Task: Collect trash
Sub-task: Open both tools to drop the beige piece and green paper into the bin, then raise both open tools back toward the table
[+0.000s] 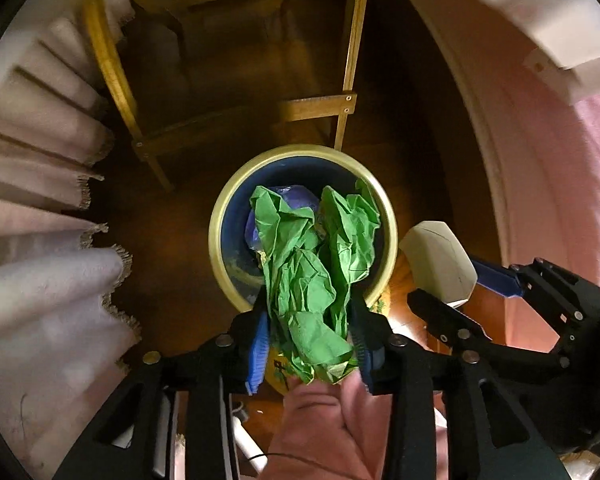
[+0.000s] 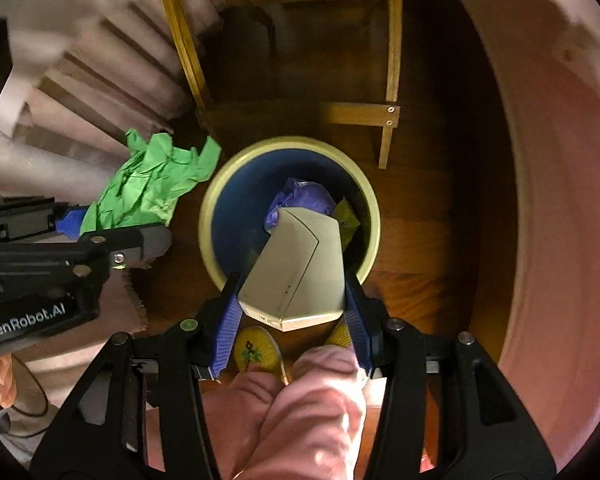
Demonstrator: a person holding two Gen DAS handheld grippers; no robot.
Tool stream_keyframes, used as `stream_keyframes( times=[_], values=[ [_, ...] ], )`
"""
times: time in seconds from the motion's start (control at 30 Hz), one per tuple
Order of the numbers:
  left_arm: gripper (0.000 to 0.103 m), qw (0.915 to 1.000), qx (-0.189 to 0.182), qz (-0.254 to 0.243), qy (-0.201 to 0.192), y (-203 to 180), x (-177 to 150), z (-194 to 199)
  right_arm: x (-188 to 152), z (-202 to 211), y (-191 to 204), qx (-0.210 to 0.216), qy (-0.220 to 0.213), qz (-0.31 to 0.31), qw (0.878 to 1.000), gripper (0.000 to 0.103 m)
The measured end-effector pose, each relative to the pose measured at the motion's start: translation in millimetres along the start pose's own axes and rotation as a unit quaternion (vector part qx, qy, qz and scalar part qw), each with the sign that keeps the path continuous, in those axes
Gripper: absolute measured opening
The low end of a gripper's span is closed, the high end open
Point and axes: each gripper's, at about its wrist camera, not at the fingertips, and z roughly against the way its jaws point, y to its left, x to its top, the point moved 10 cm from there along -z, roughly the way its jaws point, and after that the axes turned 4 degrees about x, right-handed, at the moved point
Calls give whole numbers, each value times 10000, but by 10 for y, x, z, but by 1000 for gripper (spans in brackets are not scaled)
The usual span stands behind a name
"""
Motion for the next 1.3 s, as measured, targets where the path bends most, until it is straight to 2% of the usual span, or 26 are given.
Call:
stream_keyframes(
  times=[0.1,0.17,0.23,0.27,0.53,0.63,0.83,1.03,1.2,1.3],
  values=[
    [49,9999,90,-123,-24,-48,152,-191,35,-261,-94,-60,134,94,9998,45],
    [67,9997,177,-156,-92,1,207,-245,85,-368,-135,-66,163,103,9998,46],
    [78,9995,236,-155,-133,57,232,-260,119,-450,-160,-25,205,73,9998,46],
    [80,9993,288,-126,-195,93,247,-247,128,-485,-159,-10,220,50,9997,46],
    [80,9968,605,280,-432,451,204,3,306,-566,-129,156,289,-193,9993,46],
    [80,9958,683,381,-486,551,179,113,359,-546,-108,326,312,-410,9981,61],
    [80,9938,772,498,-621,649,173,465,462,-342,-47,359,39,-557,9978,62],
    [80,9911,863,496,-884,611,255,1070,514,78,26,271,-154,-554,9980,62],
    [78,9862,854,491,-1327,527,359,1857,634,718,180,336,-484,-541,9968,62],
    [77,9804,928,539,-1654,502,436,2408,737,1162,293,385,-690,-531,9955,62]
  ],
)
